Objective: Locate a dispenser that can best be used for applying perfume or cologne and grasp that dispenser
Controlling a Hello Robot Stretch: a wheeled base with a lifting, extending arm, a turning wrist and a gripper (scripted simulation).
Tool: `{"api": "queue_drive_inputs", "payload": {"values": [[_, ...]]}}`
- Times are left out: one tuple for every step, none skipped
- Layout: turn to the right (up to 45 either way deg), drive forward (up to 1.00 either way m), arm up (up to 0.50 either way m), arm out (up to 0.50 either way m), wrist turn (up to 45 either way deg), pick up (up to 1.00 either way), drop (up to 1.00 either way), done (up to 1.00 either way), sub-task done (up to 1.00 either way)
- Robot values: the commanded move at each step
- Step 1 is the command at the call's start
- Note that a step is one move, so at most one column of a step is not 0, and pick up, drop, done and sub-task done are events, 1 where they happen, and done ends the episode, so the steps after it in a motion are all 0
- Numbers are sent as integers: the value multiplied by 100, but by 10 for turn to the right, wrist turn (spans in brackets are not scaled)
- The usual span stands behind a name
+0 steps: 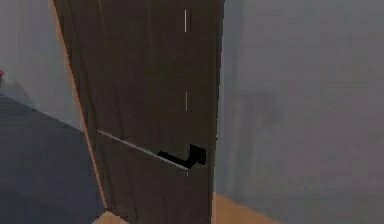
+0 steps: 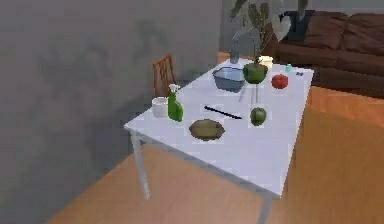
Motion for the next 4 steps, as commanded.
{"api": "queue_drive_inputs", "payload": {"values": [[0, 15, 0, 0, 0, 0, 0, 0, 0], [450, 0, 0, 0, 0, 0, 0, 0, 0], [450, 0, 0, 0, 0, 0, 0, 0, 0], [180, 0, 0, 0, 0, 0, 0, 0, 0]]}}
